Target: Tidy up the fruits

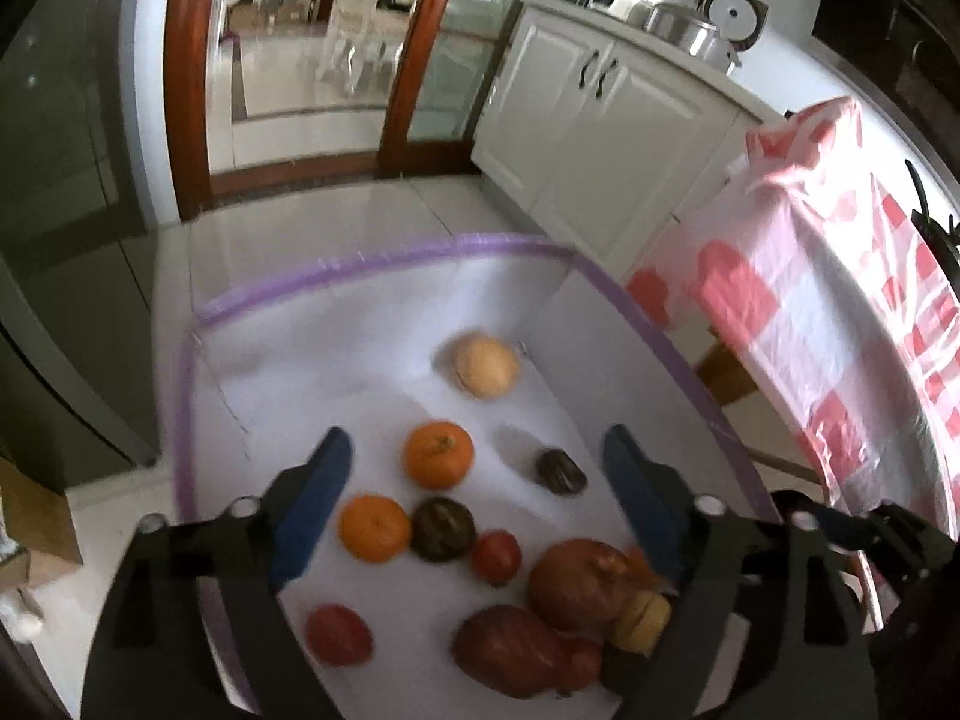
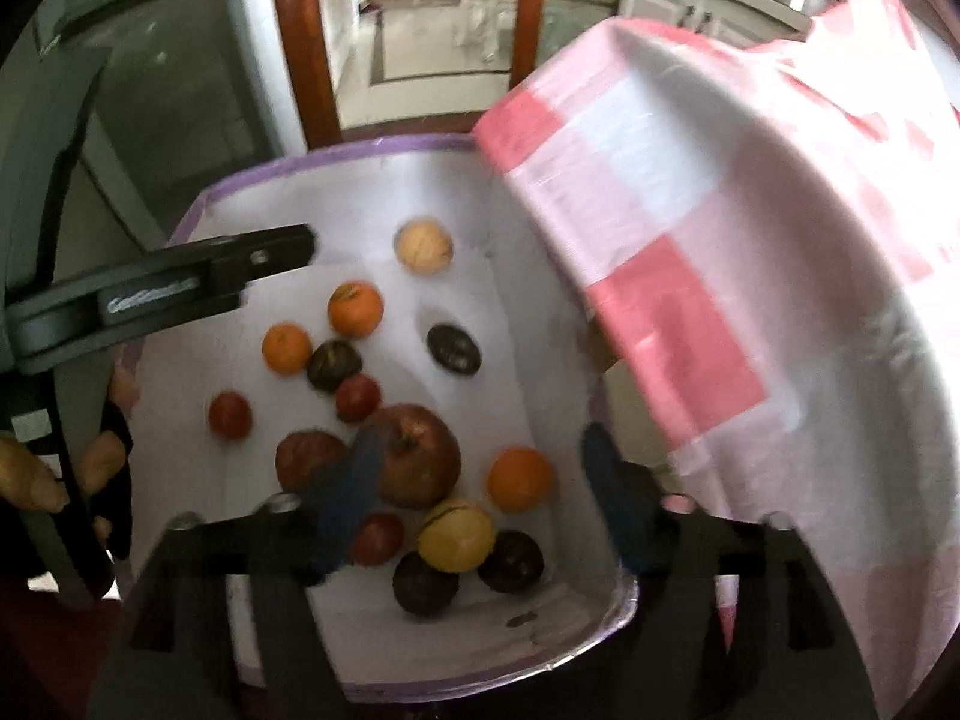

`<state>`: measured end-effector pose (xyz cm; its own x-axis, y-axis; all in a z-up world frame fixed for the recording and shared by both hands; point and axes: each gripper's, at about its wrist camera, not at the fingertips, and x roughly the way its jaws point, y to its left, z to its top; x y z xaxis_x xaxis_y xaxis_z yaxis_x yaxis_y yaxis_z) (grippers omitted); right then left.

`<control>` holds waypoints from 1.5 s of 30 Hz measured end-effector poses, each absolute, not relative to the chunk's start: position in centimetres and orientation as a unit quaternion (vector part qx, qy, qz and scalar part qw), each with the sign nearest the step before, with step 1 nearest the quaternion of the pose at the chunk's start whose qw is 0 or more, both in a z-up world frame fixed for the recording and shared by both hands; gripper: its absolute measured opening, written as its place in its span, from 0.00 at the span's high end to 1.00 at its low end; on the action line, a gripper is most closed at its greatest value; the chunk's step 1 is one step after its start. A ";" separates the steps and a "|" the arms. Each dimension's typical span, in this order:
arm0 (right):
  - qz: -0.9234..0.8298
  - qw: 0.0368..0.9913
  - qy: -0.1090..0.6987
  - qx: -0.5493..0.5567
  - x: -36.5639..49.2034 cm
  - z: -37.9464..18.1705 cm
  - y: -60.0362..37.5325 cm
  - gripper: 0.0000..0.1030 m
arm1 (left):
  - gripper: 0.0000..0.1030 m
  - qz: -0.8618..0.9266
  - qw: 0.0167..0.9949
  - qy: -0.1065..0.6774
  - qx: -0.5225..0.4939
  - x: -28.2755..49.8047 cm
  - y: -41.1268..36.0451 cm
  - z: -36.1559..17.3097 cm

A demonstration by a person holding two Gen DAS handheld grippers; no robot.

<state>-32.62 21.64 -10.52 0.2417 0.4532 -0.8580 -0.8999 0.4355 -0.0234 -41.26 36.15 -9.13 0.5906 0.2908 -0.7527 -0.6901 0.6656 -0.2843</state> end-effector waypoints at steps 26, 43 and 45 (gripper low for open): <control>0.430 0.732 0.411 -0.333 -34.0 -10.3 23.3 0.16 | 0.02 0.318 0.798 0.465 -0.216 -40.2 33.9 -8.9; 0.429 0.725 0.421 -0.337 -34.2 -11.2 23.5 0.16 | 0.02 0.317 0.785 0.477 -0.234 -40.5 34.4 -9.8; 0.430 0.724 0.422 -0.337 -34.2 -11.3 23.5 0.16 | 0.02 0.318 0.785 0.478 -0.235 -40.5 34.4 -9.7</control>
<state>-34.22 23.54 -11.33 0.2747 0.3375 -0.9004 -0.9062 0.4038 -0.1251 -40.51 34.35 -9.74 0.3413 0.2742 -0.8991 -0.7233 0.6875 -0.0649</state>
